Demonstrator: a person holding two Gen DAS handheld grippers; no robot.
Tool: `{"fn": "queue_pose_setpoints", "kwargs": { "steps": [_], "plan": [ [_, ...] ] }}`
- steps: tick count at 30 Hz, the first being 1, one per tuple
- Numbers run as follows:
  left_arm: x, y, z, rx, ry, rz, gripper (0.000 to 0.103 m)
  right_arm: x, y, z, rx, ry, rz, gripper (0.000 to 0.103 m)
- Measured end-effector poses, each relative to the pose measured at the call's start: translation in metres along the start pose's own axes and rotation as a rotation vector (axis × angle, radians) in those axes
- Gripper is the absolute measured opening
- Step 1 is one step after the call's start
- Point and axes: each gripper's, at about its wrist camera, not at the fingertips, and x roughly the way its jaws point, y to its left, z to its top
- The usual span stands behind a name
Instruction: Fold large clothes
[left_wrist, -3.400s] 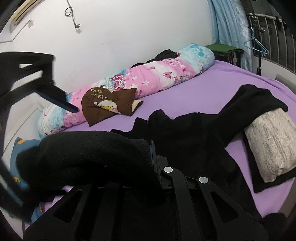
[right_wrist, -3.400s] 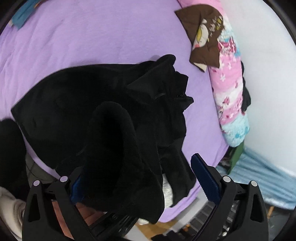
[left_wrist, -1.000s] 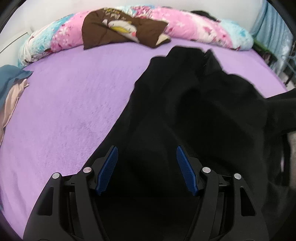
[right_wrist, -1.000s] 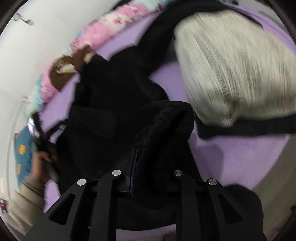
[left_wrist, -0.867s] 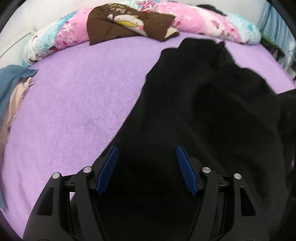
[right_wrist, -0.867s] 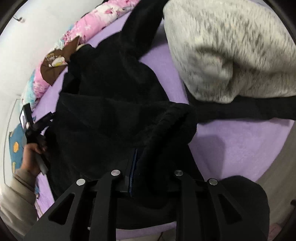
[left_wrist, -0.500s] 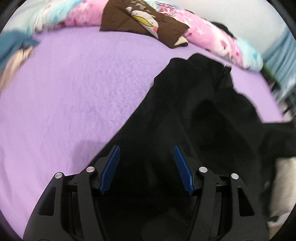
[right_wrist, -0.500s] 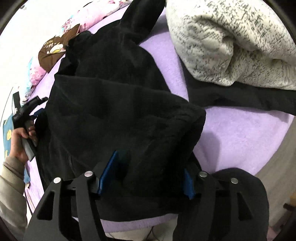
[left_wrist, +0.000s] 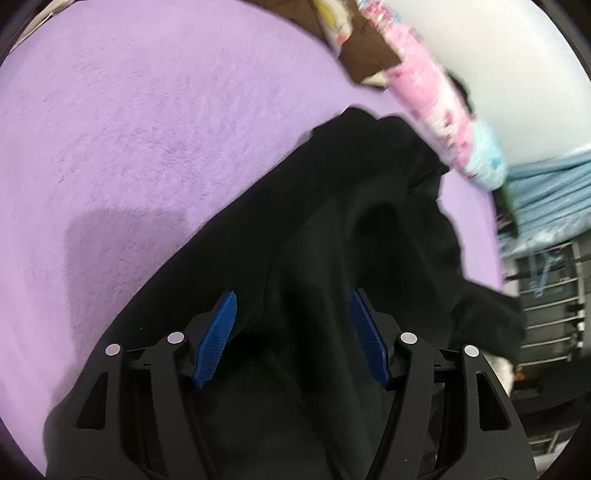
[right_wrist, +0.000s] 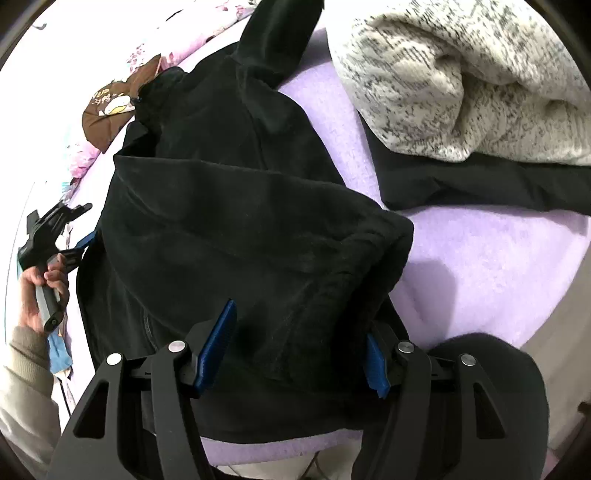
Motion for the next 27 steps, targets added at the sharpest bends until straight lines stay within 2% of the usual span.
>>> {"fn": "queue_pose_setpoints", "kwargs": {
  "steps": [3, 4, 7, 9, 12, 16, 18, 19, 20, 23, 27],
  "plan": [
    [-0.002, -0.01, 0.0, -0.001, 0.029, 0.045, 0.06, 0.001, -0.001, 0.001, 0.002, -0.001, 0.005, 0.061],
    [-0.006, -0.011, -0.003, -0.029, 0.052, 0.047, 0.06, 0.002, -0.001, 0.001, 0.004, 0.001, 0.005, 0.061],
    [-0.002, -0.009, -0.015, -0.097, 0.139, -0.002, 0.061, 0.005, -0.002, 0.0, 0.007, 0.01, 0.013, 0.062],
    [0.007, -0.007, -0.02, -0.112, 0.158, 0.003, 0.06, 0.007, -0.002, 0.0, 0.01, 0.013, 0.024, 0.062],
    [0.019, 0.007, -0.014, -0.202, 0.118, -0.022, 0.06, 0.007, -0.001, -0.001, 0.007, 0.014, 0.039, 0.062],
    [0.033, 0.024, -0.003, -0.343, 0.049, -0.157, 0.059, 0.006, -0.002, -0.001, 0.009, 0.001, 0.065, 0.062],
    [0.035, 0.028, -0.002, -0.374, 0.022, -0.196, 0.052, 0.007, -0.001, 0.0, -0.008, -0.003, 0.061, 0.054],
    [0.035, 0.031, -0.003, -0.384, 0.005, -0.204, 0.043, 0.01, 0.0, 0.0, -0.023, 0.006, 0.04, 0.028],
    [0.033, 0.034, -0.003, -0.39, -0.011, -0.216, 0.032, 0.011, -0.002, 0.0, -0.017, 0.015, 0.041, 0.019],
    [0.018, 0.042, -0.006, -0.37, -0.095, -0.299, 0.018, 0.012, -0.008, -0.001, 0.025, 0.023, 0.093, 0.018],
    [-0.012, 0.049, -0.004, -0.358, -0.244, -0.391, 0.018, -0.003, 0.008, 0.002, -0.021, -0.038, 0.176, 0.018]
  ]
}}
